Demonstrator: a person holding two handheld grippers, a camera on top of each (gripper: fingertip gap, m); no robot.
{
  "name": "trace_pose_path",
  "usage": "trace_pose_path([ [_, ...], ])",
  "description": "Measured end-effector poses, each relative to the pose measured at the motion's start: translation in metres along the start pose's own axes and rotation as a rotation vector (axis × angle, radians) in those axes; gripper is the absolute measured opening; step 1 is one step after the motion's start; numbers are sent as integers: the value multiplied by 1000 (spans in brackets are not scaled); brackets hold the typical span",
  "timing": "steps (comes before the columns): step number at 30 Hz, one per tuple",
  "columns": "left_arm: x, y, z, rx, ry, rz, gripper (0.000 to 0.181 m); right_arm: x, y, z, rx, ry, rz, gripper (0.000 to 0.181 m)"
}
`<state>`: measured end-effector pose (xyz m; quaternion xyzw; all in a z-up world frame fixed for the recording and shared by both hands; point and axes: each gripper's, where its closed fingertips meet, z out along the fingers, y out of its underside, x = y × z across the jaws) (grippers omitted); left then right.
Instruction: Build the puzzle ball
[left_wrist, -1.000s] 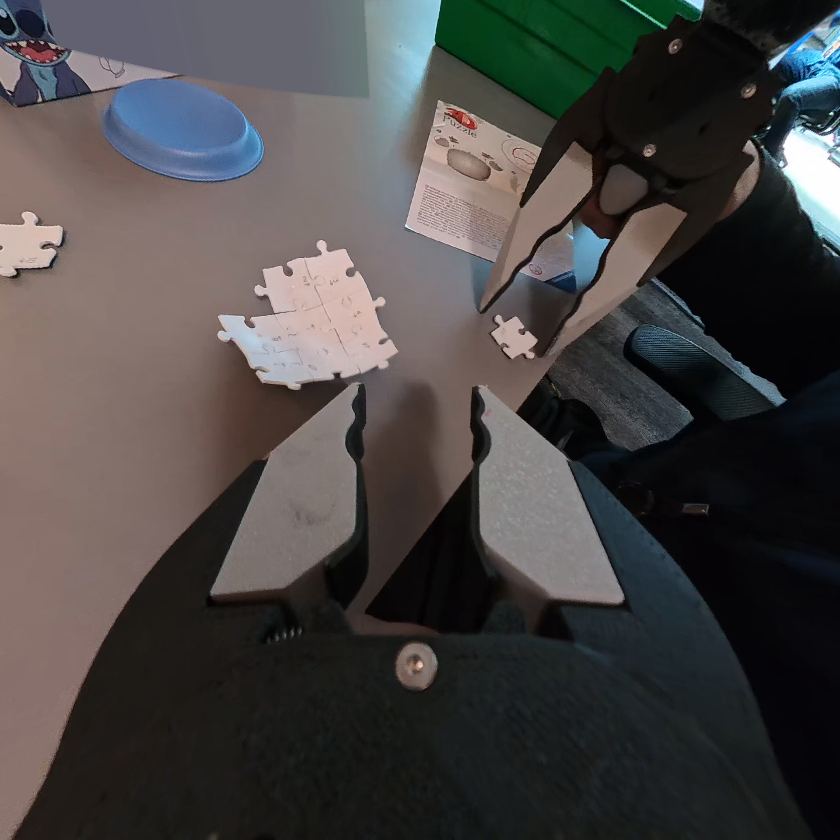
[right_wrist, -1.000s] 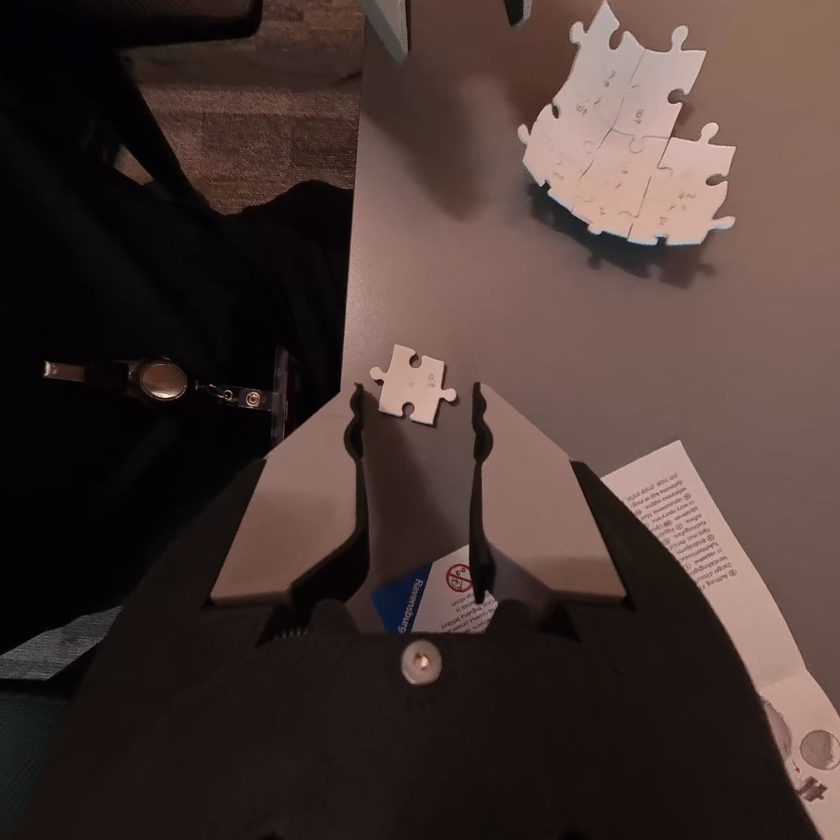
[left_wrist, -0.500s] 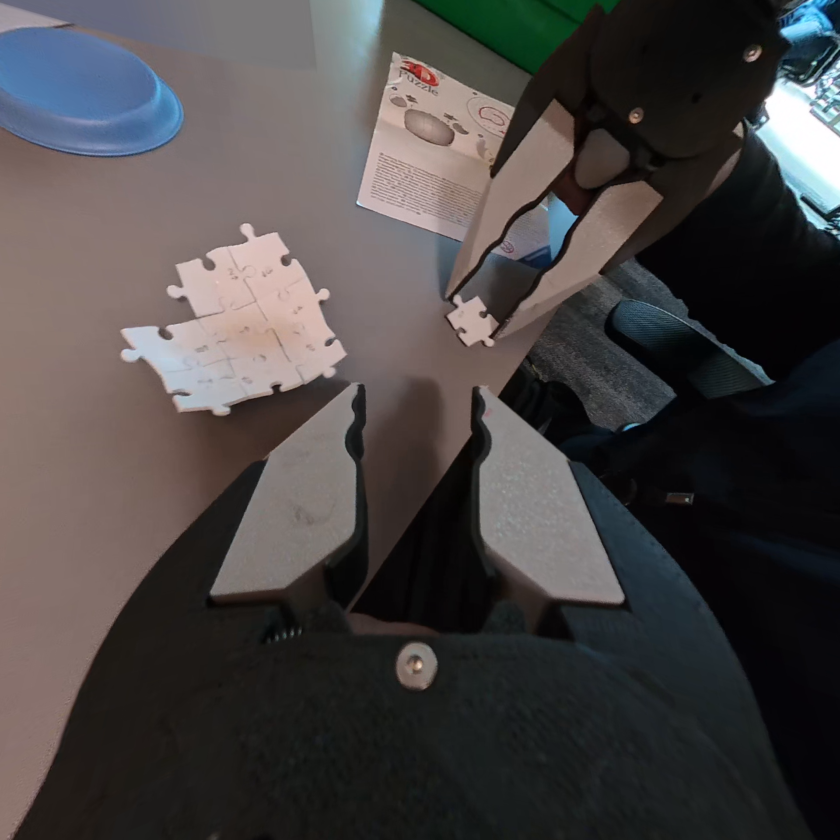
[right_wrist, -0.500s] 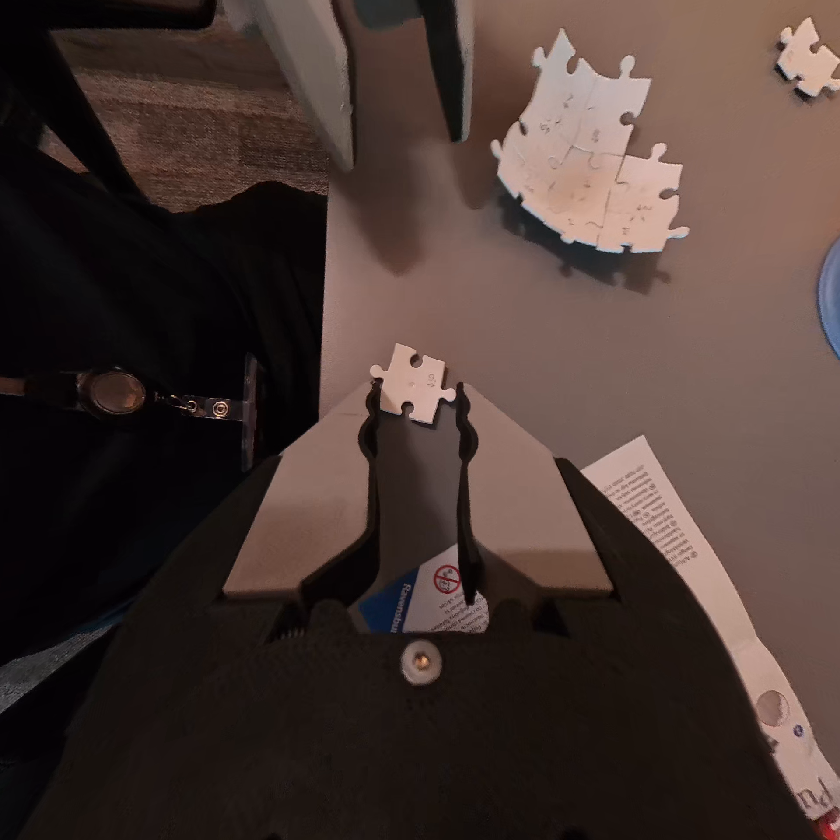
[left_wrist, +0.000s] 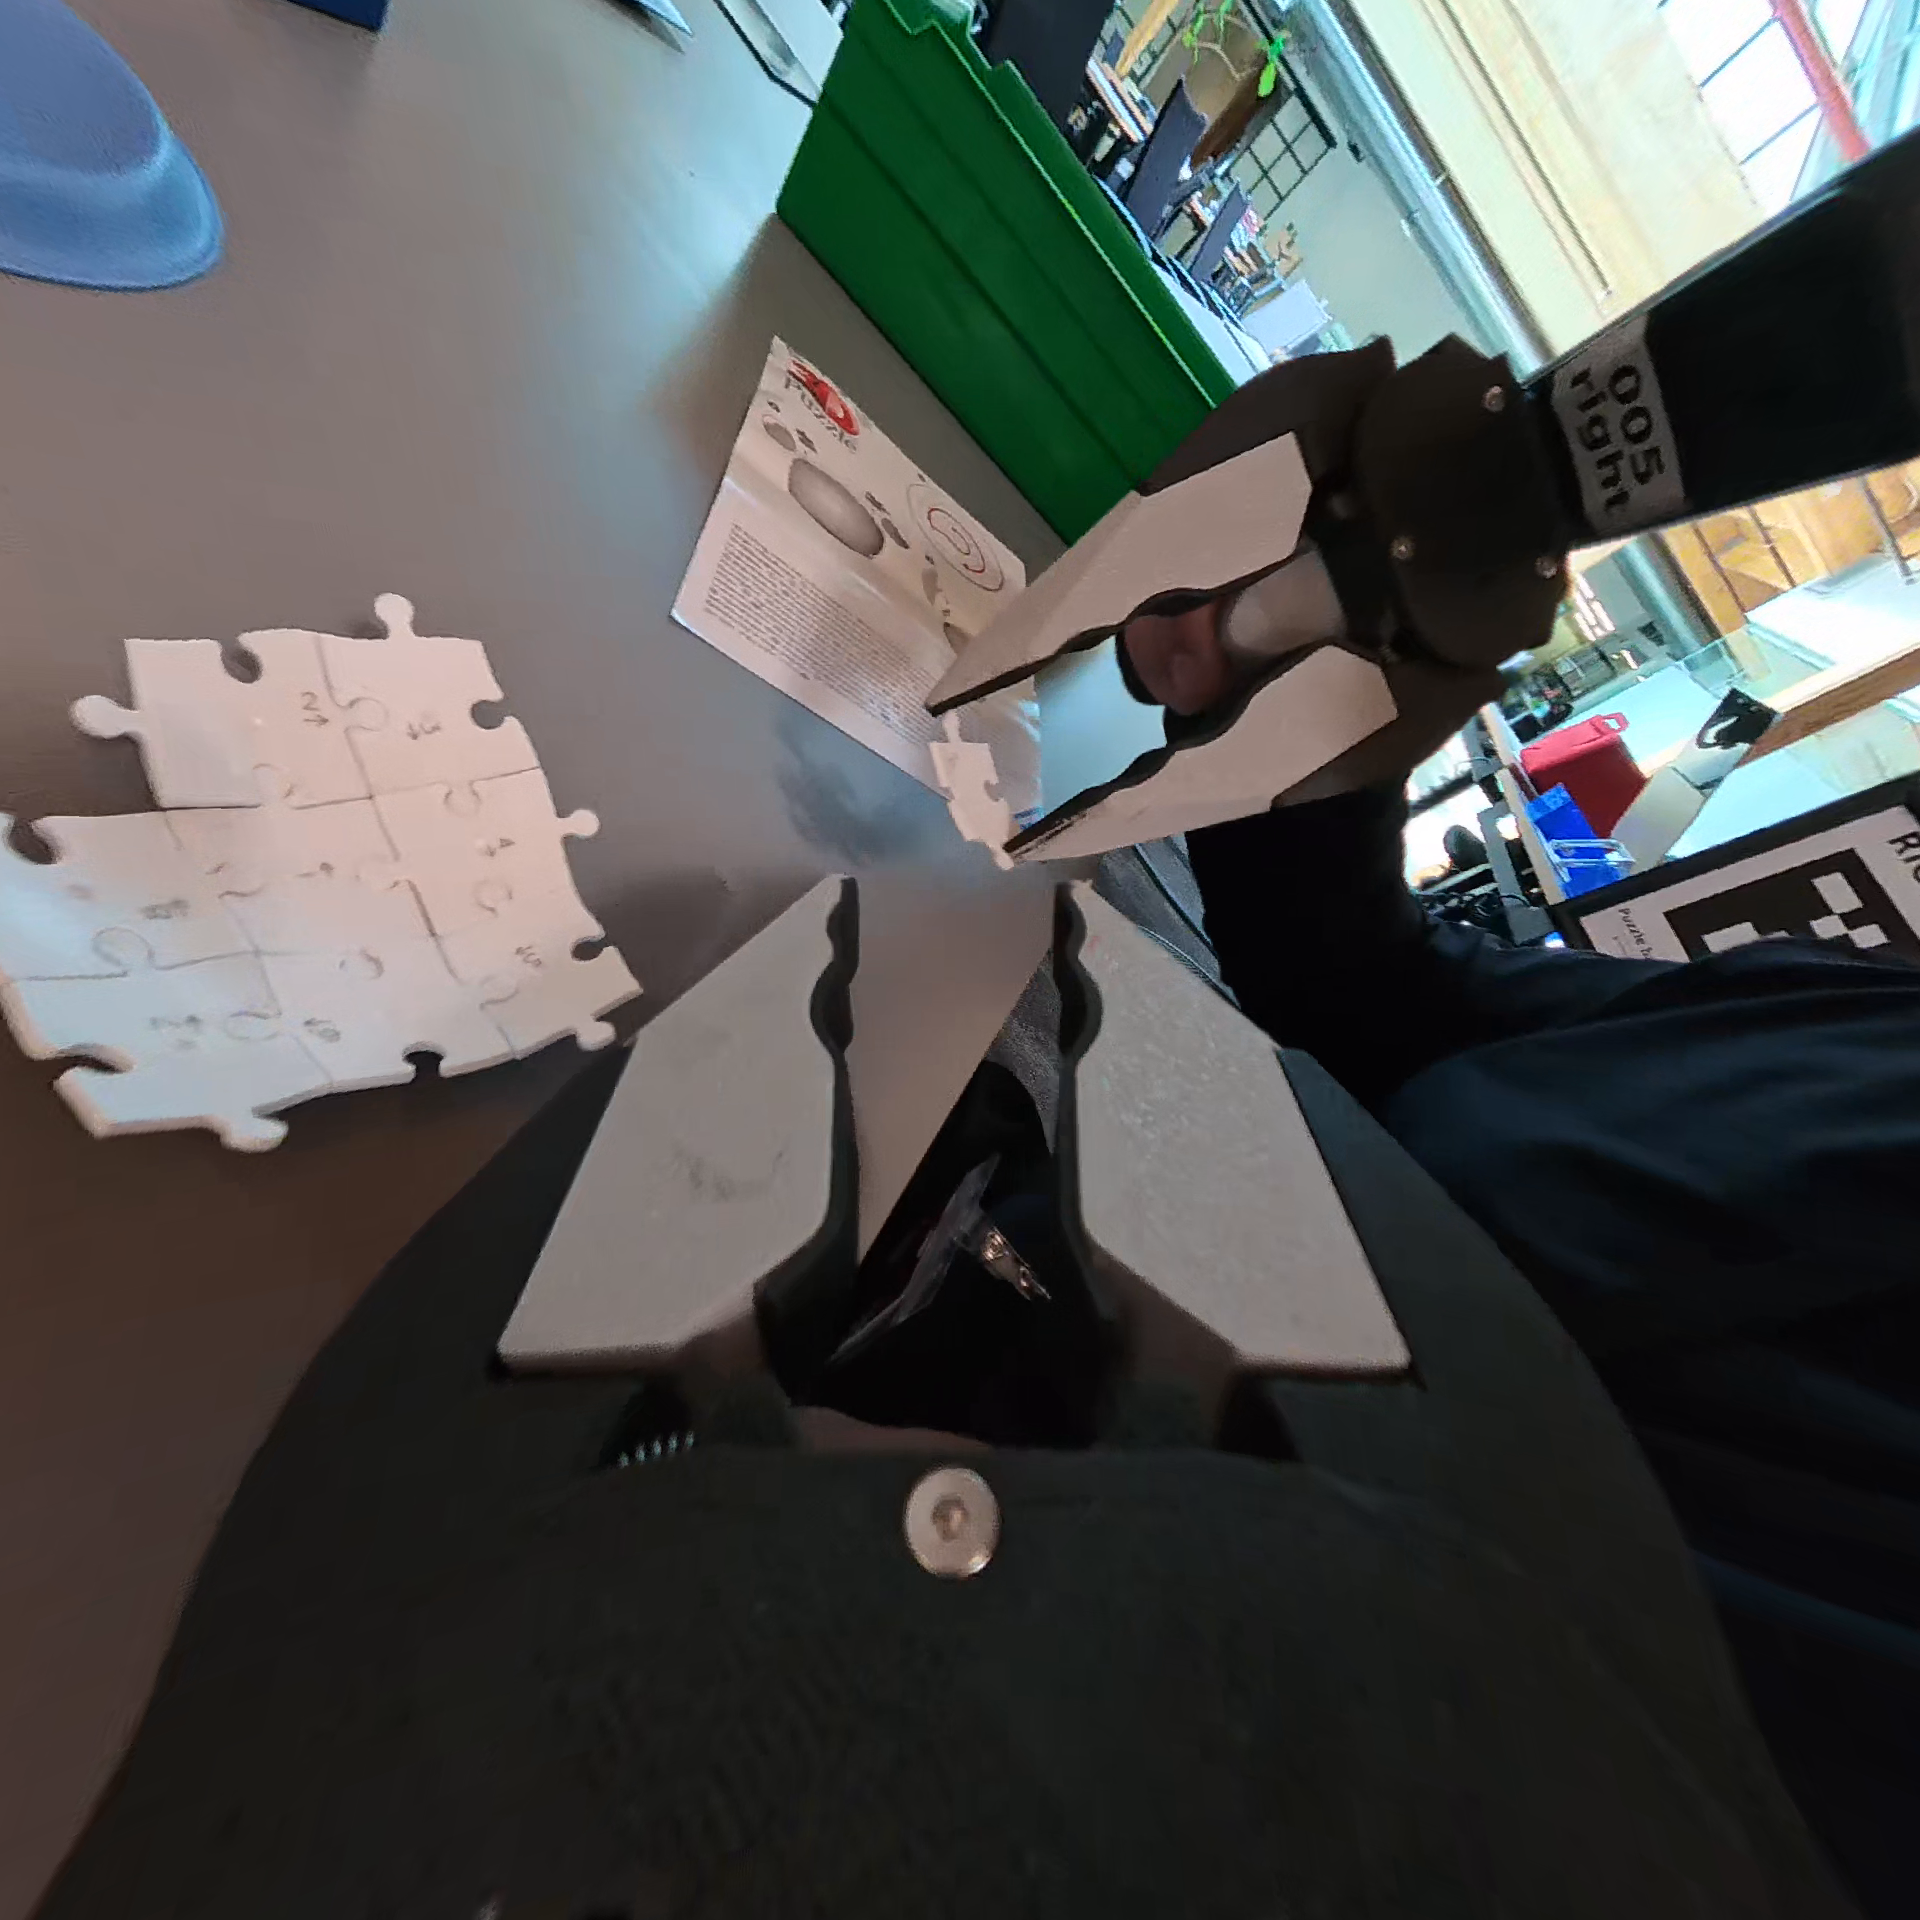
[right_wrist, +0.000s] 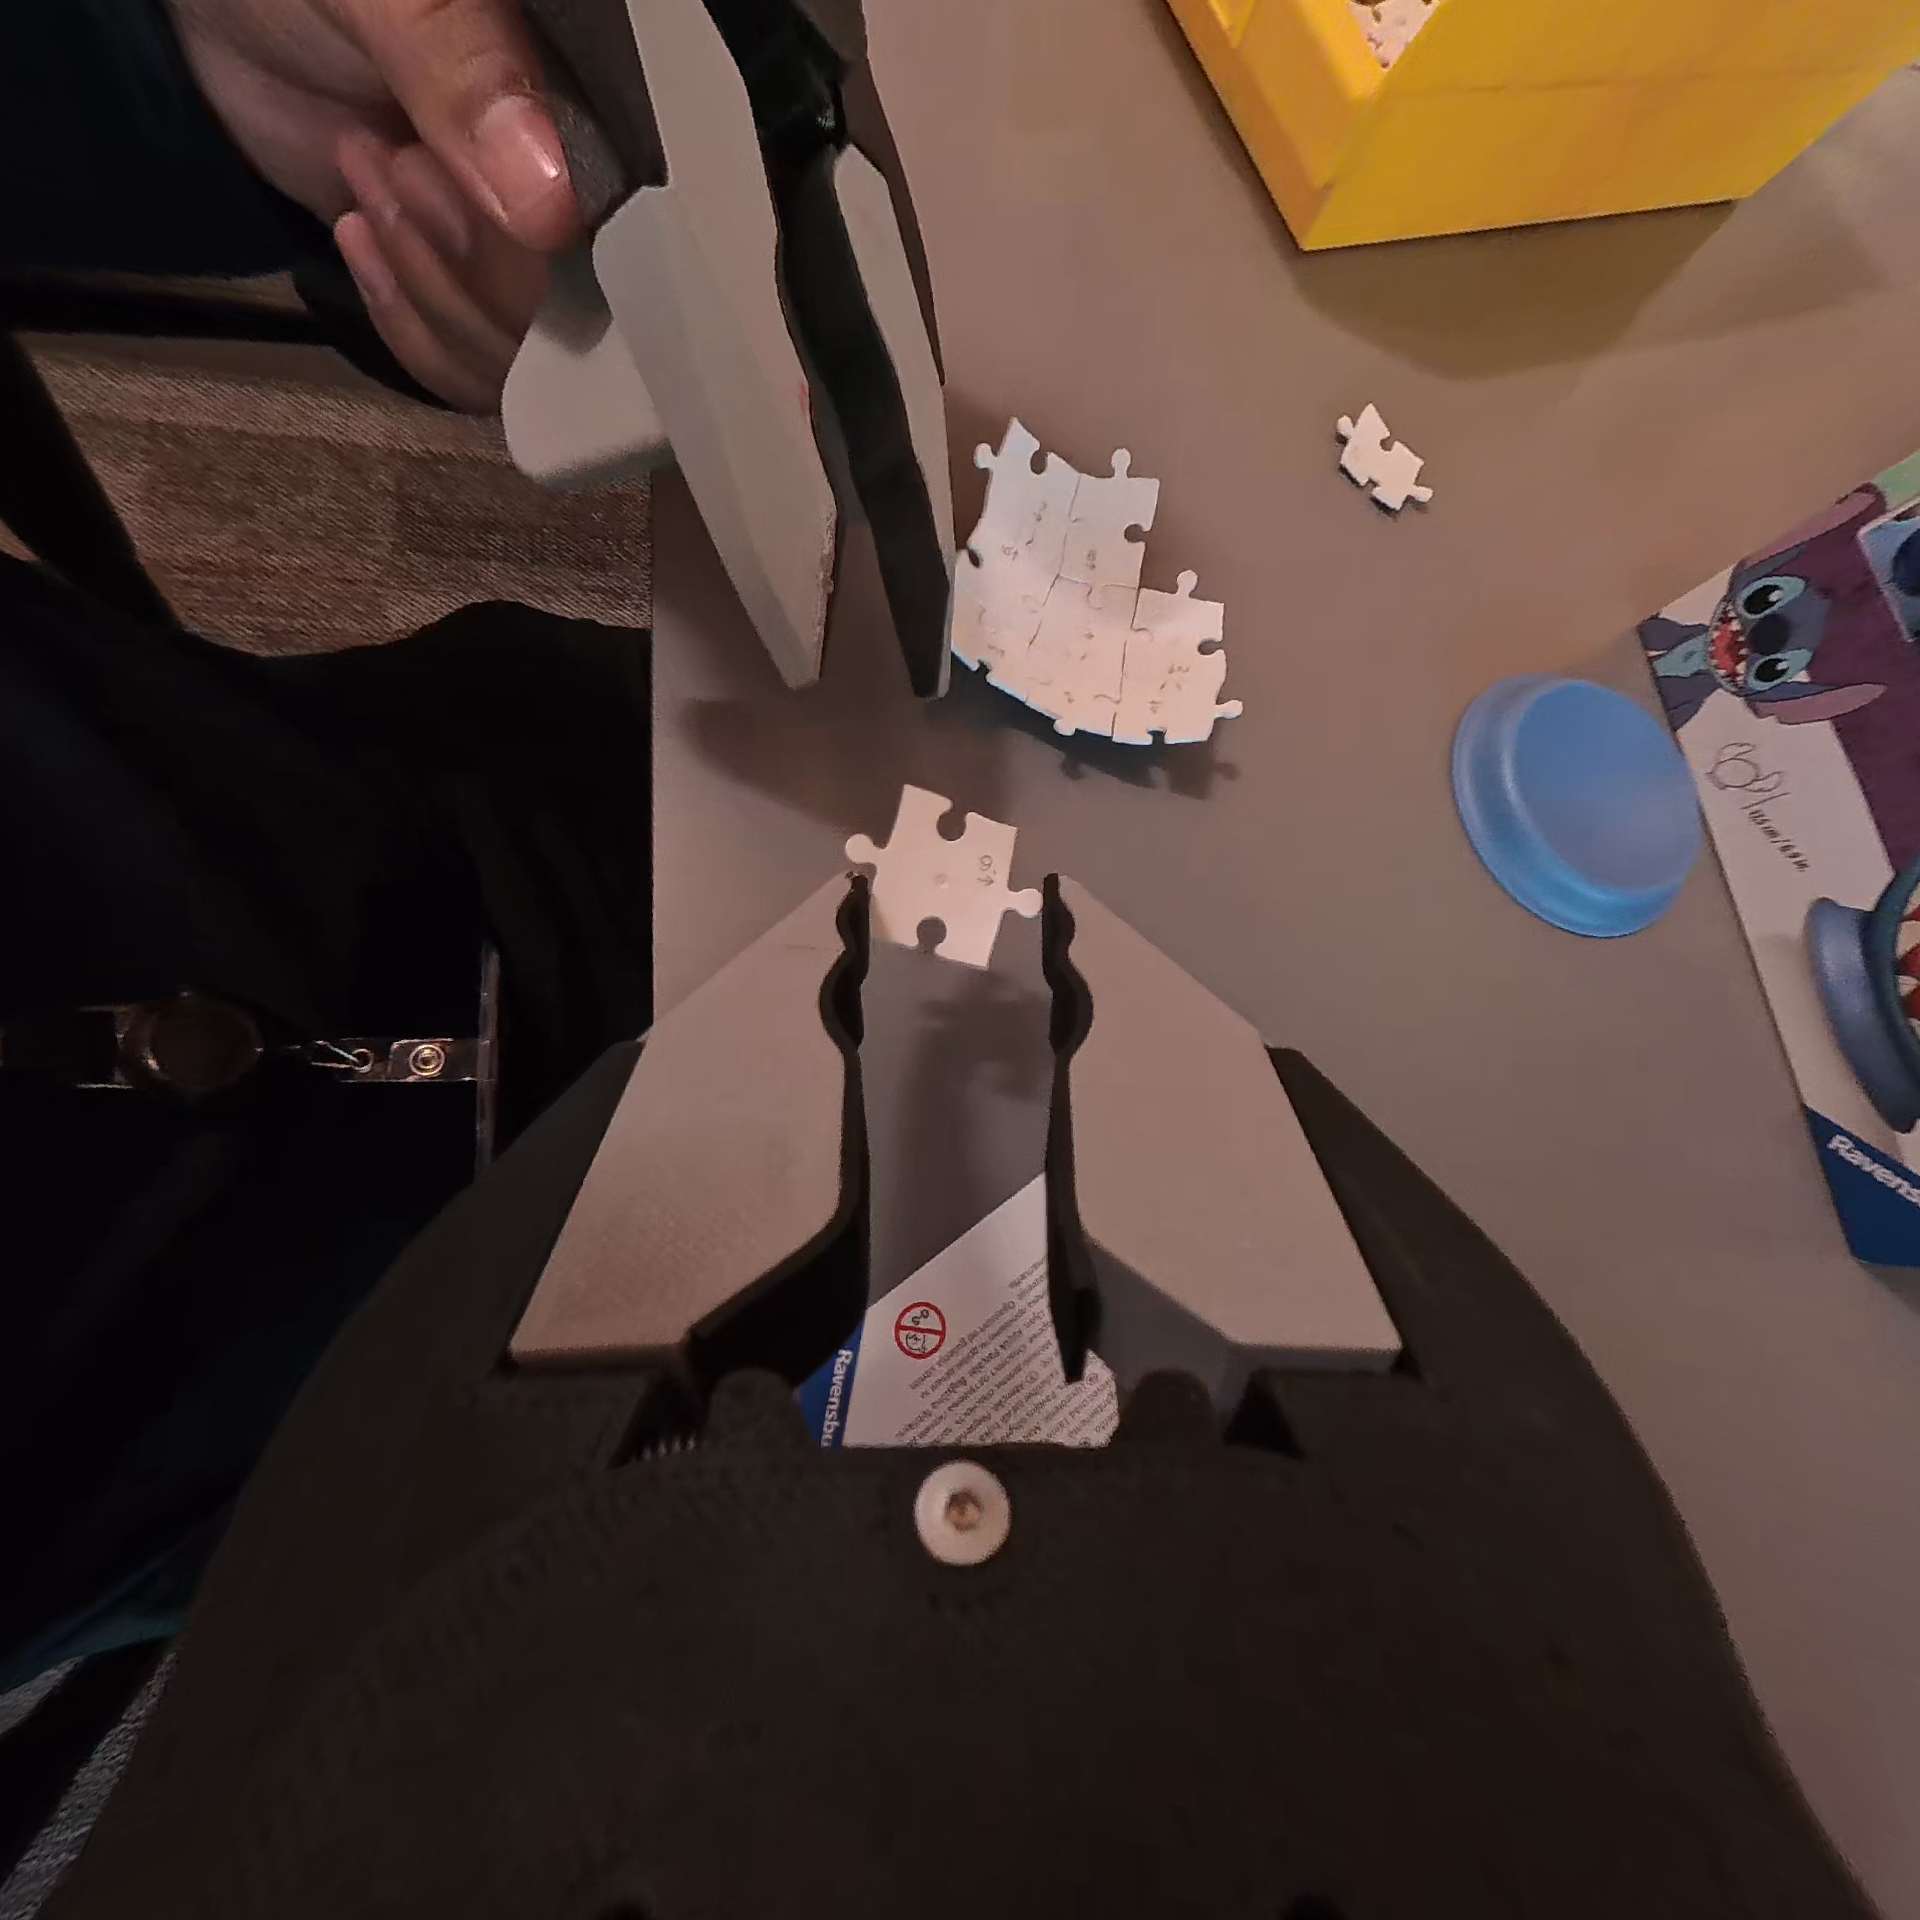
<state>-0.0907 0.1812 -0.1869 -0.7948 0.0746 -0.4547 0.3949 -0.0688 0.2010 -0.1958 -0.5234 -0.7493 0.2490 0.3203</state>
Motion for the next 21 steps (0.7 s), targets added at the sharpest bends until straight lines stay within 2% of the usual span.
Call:
trace_pose_path([
  [8,1,-3,16,7,-8,-24,38,-2,-6,0,7,57,-49,30],
  [13,3,0,22,9,-7,-22,28,-9,-12,-1,24,46,-65,30],
  [15,3,1,23,10,-3,-19,13,-11,-13,0,25,45,-72,30],
  [16,4,1,23,15,-4,-14,1,-12,-12,0,22,49,-77,22],
  [21,3,5,22,-7,-17,26,0,-9,-13,5,51,104,-111,18],
])
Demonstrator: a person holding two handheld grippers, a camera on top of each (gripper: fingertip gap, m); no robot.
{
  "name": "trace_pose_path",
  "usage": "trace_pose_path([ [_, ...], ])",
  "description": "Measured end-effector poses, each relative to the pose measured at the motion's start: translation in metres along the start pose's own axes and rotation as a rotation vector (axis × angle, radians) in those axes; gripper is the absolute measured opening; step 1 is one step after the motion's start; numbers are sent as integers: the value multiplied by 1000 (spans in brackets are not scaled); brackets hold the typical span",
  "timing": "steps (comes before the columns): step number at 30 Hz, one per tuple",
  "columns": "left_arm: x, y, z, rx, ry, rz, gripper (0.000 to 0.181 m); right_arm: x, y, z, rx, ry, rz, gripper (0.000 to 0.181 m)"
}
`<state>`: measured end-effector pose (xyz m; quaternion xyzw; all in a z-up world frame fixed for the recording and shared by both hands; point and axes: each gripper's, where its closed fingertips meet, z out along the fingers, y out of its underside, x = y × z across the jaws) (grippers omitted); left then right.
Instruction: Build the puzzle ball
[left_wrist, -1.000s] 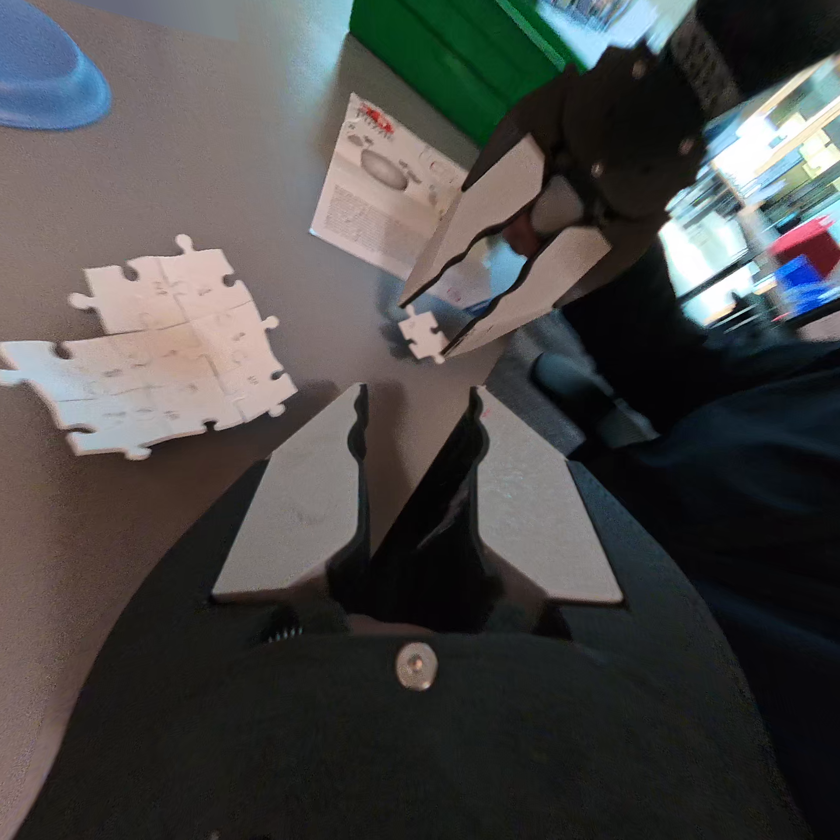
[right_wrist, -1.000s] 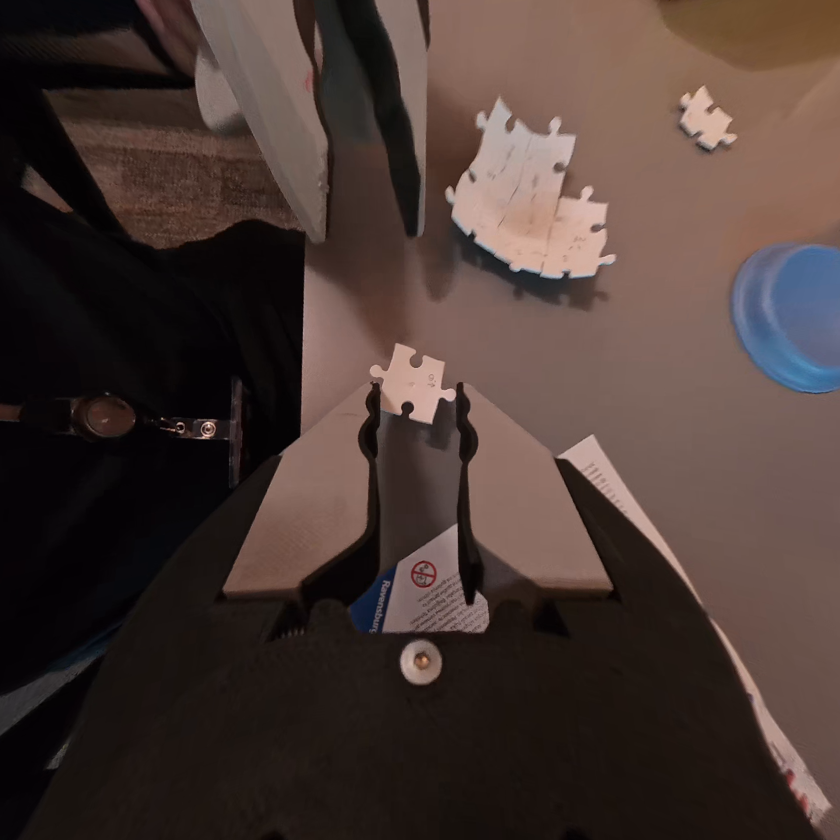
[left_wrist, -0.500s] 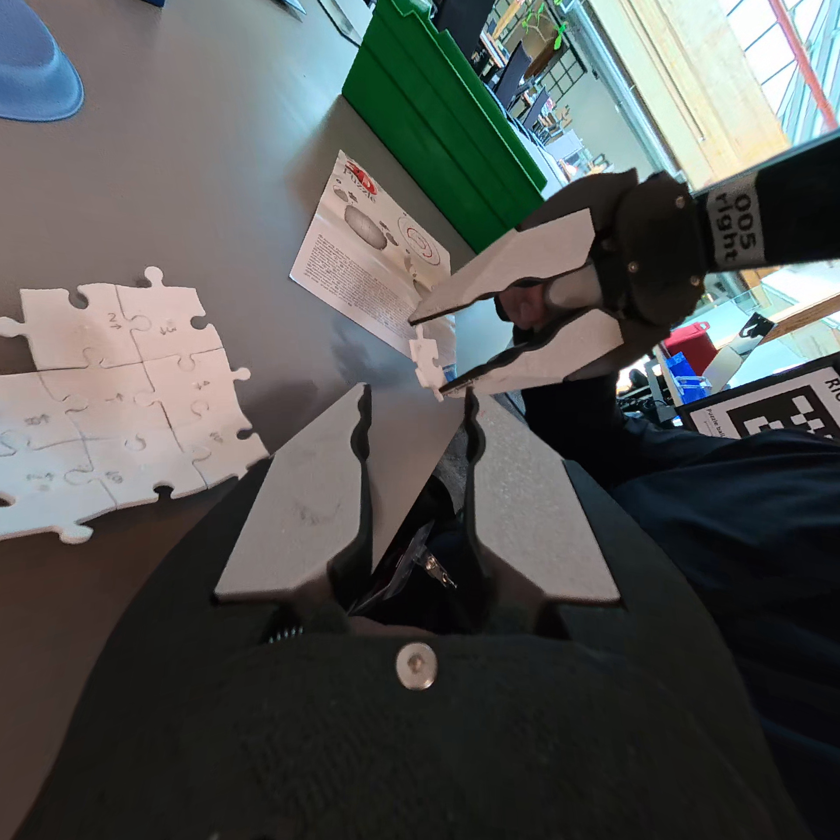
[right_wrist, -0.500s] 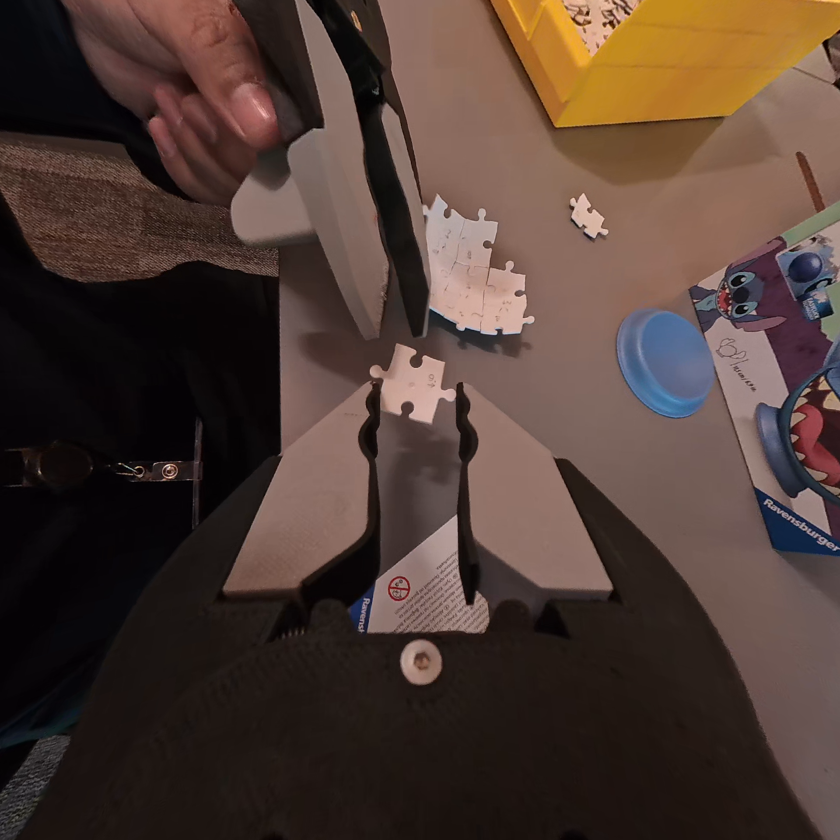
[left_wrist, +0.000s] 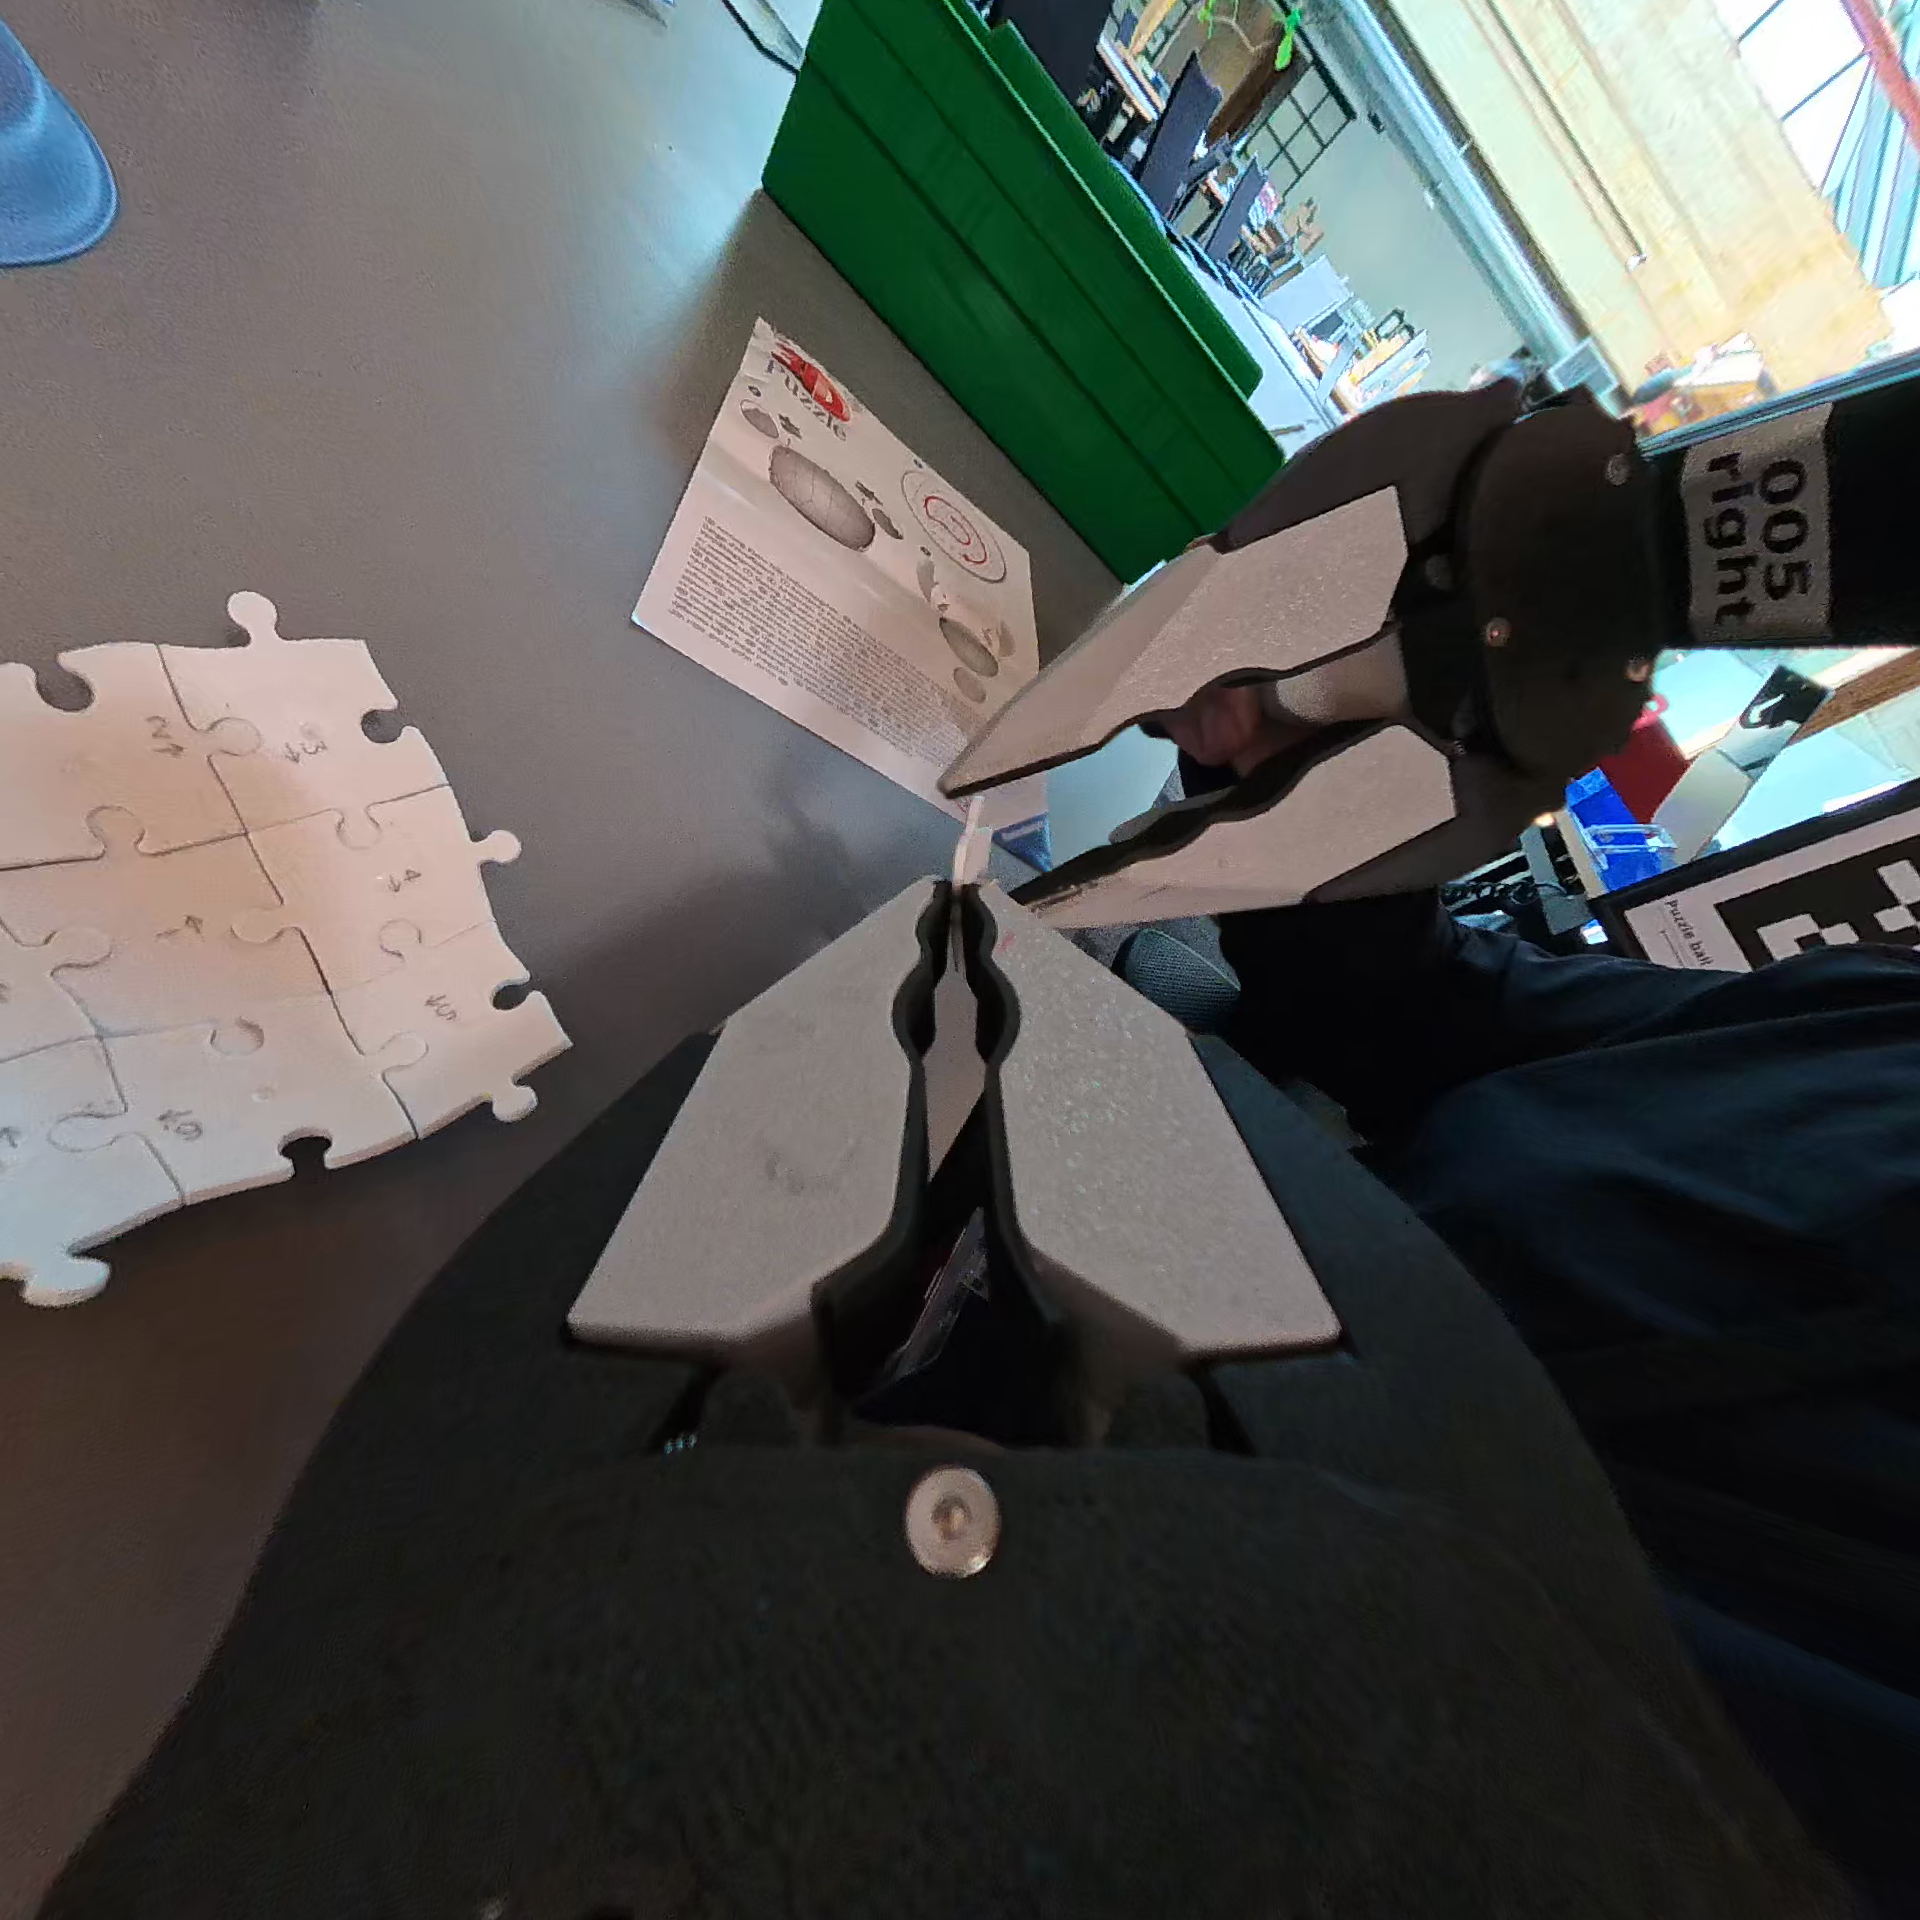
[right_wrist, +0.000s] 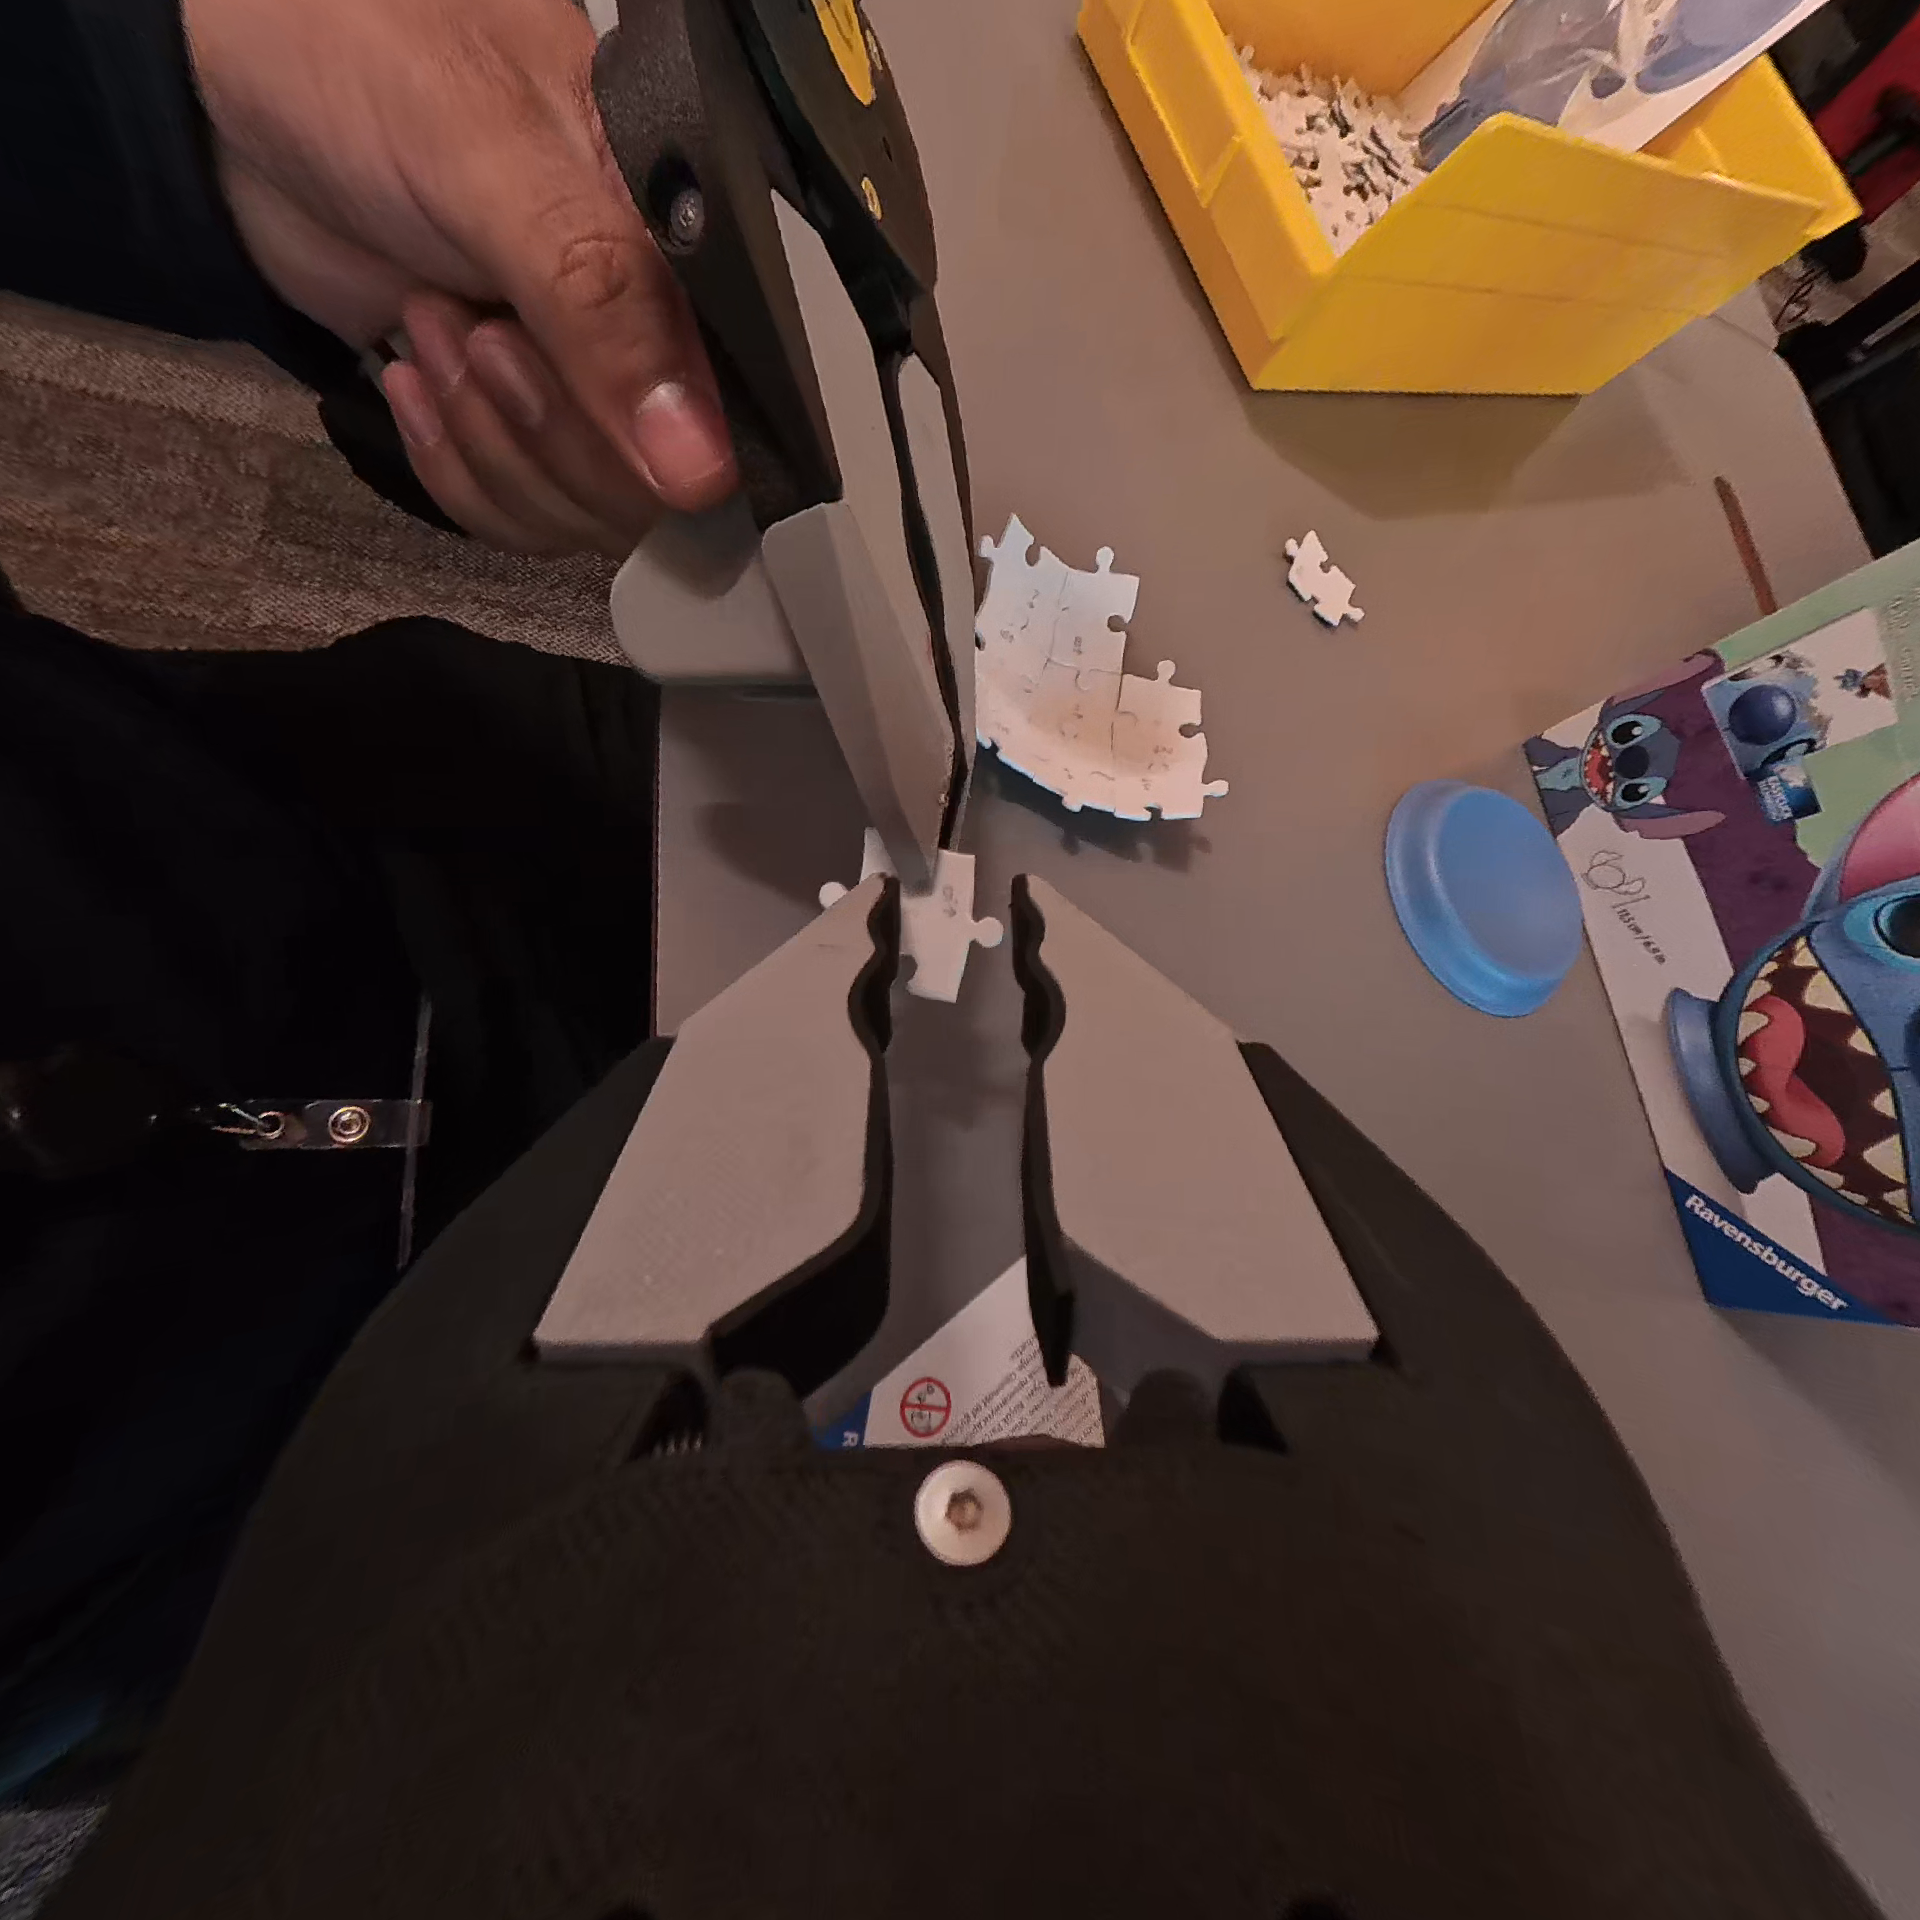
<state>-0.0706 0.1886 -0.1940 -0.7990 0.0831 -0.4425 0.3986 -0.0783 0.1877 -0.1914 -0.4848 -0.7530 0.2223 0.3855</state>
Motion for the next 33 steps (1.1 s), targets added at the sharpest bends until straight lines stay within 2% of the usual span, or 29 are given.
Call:
trace_pose_path([
  [4,-11,4,3,-24,-39,11,0,-1,8,11,-15,-10,8,14],
  [7,-13,3,1,-30,-48,24,0,1,8,8,13,-56,72,27],
  [9,-13,0,-3,-33,-52,39,0,4,9,1,35,-92,118,28],
  [12,-9,0,-8,-59,-42,79,0,2,11,-6,68,-189,201,28],
  [17,-1,3,-11,-89,-41,156,0,-22,11,3,79,-411,322,32],
  [21,1,5,-12,-106,-29,183,0,-29,4,8,107,-521,389,18],
  [24,1,6,-14,-113,-25,196,0,-28,4,11,107,-558,415,8],
  [33,-16,-12,-34,-48,-74,153,0,-7,9,8,113,-511,454,15],
])
